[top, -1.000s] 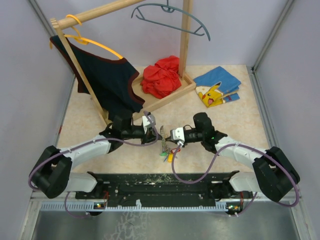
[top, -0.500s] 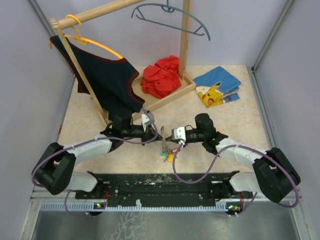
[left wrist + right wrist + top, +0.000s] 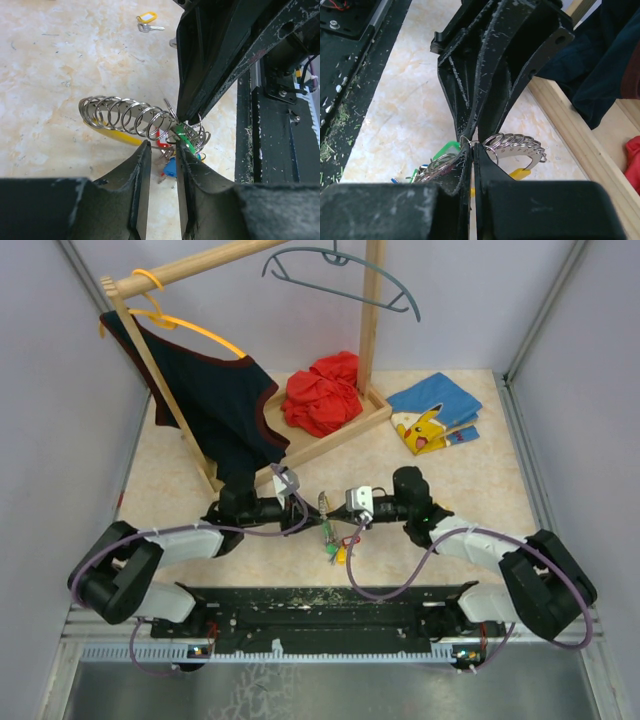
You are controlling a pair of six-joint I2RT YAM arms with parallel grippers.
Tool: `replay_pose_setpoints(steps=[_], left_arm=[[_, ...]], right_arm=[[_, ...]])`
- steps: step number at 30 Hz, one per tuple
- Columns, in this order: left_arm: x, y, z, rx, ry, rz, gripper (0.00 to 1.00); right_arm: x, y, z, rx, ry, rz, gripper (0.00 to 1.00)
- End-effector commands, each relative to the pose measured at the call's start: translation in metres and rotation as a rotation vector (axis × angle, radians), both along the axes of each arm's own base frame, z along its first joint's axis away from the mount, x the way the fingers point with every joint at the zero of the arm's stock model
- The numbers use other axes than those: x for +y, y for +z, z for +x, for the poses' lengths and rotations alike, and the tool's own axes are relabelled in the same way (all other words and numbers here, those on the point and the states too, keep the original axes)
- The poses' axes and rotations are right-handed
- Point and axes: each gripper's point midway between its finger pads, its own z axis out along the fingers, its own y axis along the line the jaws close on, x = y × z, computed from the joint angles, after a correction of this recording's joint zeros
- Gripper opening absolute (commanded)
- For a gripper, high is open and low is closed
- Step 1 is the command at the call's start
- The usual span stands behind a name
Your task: Put the keys on the keyring
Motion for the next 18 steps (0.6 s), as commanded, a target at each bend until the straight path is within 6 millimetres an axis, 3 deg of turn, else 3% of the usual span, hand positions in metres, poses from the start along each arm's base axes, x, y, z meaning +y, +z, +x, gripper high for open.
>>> replay_pose_setpoints(steps=[1, 6, 8, 11, 18], left_arm=[[0.007, 0.016, 0.008, -0.089, 0.079, -0.072, 0.33], [0.023, 0.01, -0.001, -0.149, 0.116, -0.043, 0.37], [0.025, 0.011, -0.006, -0.17, 0.107, -0.048, 0.43], [0.022, 0.021, -0.013, -0.218, 0.073, -0.081, 0.52], [0.013, 0.045, -0.015, -0.422, 0.016, -0.133, 0.55]], right_arm=[[0.005, 0.02, 0.008, -0.034, -0.005, 0.066, 0.0], [0.003, 0.021, 0.014, -0.022, -0.042, 0.067, 0.0], [0.003, 0.021, 0.015, -0.016, -0.047, 0.071, 0.0], [0.003, 0.022, 0.015, -0.006, -0.048, 0.081, 0.0], [0.004, 0.024, 0.015, 0.002, -0.056, 0.11, 0.0]])
